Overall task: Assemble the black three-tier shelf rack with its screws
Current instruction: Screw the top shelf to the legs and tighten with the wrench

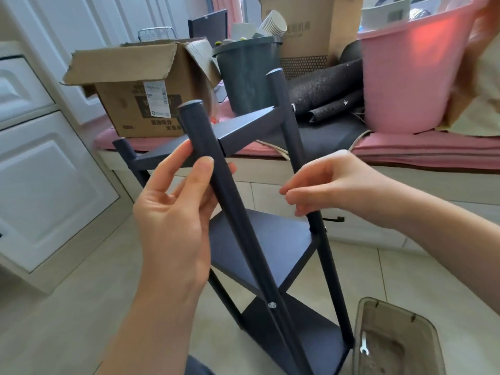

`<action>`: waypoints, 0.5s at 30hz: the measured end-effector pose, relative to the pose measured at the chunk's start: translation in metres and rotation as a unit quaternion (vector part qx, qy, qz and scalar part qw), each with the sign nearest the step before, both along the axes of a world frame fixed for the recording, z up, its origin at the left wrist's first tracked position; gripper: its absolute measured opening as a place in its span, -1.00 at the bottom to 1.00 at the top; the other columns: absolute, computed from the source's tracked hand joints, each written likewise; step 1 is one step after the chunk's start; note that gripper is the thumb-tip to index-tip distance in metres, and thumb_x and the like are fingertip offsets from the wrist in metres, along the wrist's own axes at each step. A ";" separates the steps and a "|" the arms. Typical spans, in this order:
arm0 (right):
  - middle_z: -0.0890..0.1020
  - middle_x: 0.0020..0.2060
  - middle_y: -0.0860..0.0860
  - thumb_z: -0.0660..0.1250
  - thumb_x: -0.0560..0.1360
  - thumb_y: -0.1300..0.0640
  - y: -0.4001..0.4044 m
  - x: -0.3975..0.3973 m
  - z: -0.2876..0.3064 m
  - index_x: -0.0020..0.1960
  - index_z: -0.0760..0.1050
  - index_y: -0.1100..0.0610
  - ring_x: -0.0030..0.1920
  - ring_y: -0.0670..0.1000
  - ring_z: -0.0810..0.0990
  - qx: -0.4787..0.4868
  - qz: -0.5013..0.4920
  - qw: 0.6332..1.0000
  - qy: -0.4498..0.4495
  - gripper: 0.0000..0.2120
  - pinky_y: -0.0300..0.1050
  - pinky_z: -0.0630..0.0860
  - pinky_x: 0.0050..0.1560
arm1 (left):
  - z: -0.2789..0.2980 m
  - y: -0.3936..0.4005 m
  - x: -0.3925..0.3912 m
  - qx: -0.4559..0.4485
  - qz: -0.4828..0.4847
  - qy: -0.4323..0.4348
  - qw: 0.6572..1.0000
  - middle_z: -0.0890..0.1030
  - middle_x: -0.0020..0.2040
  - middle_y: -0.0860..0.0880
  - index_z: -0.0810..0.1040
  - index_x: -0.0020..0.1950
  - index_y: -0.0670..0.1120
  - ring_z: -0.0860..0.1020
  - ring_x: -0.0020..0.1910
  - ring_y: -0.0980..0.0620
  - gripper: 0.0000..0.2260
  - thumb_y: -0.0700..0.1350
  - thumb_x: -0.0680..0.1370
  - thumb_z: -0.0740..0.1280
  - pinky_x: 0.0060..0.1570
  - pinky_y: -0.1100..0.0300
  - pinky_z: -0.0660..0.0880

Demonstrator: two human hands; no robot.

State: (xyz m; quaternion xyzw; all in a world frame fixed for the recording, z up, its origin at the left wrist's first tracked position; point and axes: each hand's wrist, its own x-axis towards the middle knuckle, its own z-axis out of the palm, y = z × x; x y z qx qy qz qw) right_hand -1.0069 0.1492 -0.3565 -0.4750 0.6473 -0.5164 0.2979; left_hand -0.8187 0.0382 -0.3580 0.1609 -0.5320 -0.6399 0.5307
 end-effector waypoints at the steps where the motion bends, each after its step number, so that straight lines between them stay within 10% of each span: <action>1: 0.73 -0.22 0.14 0.52 0.41 0.27 -0.006 0.007 0.004 -0.10 0.72 0.19 -0.24 0.04 0.72 -0.032 0.003 0.998 -0.054 -0.92 -0.21 0.64 -0.16 | 0.001 -0.006 0.004 0.006 -0.001 0.003 1.000 0.75 -0.01 -0.07 0.67 0.17 0.02 0.73 -0.01 -0.14 -0.66 -0.04 0.40 0.48 -0.04 0.09 0.65; 8: 0.72 -0.11 0.21 0.34 0.54 0.33 -0.060 0.052 -0.009 0.07 0.64 0.30 -0.23 0.00 0.69 -0.166 0.032 0.929 -0.329 -0.85 -0.16 0.64 -0.13 | 0.006 -0.033 0.013 0.028 -0.014 -0.012 0.999 0.73 0.00 -0.07 0.65 0.20 0.01 0.71 -0.06 -0.05 -0.68 -0.07 0.45 0.38 -0.09 0.09 0.65; 15: 0.72 -0.11 0.20 0.29 0.58 0.30 -0.099 0.055 -0.015 0.03 0.60 0.30 -0.20 0.04 0.69 -0.223 0.057 0.883 -0.409 -0.87 -0.14 0.63 -0.12 | 0.009 -0.043 0.005 0.028 -0.046 -0.032 0.998 0.71 0.07 -0.12 0.61 0.32 -0.07 0.69 -0.10 -0.01 -0.57 -0.05 0.45 0.37 -0.07 0.12 0.64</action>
